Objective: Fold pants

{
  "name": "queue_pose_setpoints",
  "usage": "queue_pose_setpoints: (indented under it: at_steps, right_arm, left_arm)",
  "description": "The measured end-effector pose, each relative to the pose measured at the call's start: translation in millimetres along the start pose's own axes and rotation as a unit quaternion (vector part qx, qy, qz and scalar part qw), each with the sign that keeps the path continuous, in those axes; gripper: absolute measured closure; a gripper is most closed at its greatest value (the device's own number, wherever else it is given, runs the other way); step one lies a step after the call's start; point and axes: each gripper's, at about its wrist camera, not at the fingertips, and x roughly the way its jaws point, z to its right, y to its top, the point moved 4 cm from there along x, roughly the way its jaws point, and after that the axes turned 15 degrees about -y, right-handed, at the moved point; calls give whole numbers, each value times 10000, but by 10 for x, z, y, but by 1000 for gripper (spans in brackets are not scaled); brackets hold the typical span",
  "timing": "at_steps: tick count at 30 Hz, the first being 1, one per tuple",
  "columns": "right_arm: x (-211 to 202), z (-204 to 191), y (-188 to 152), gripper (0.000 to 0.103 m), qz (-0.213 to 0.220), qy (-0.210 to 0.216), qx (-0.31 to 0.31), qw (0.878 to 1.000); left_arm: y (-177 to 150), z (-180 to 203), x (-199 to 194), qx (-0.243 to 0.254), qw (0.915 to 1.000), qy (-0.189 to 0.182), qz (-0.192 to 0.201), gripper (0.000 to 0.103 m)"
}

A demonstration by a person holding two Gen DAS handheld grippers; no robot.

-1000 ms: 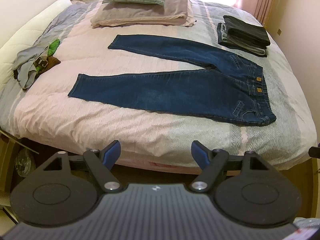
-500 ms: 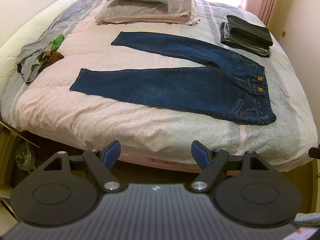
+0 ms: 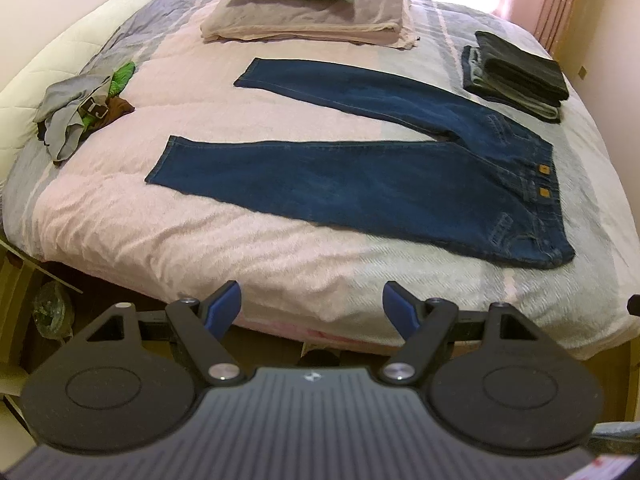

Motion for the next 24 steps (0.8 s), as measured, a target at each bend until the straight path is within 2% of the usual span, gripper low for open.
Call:
queue_pose_setpoints:
  at_steps: [6, 13, 19, 24]
  right_arm:
    - [339, -175, 446, 49, -63, -136, 88, 9998]
    - [768, -449, 1149, 49, -229, -364, 410, 9982]
    - [1195, -479, 1666, 49, -222, -389, 894, 9950]
    - [1675, -308, 1949, 49, -306, -644, 1079, 9916]
  left_arm:
    - [541, -284, 389, 115, 9998, -141, -37, 28]
    - [1474, -530, 997, 578, 9971, -445, -212, 28]
    - [2203, -567, 1590, 1286, 9880, -814, -257, 28]
    - [2667, -588, 2293, 1714, 9772, -1135, -529, 28]
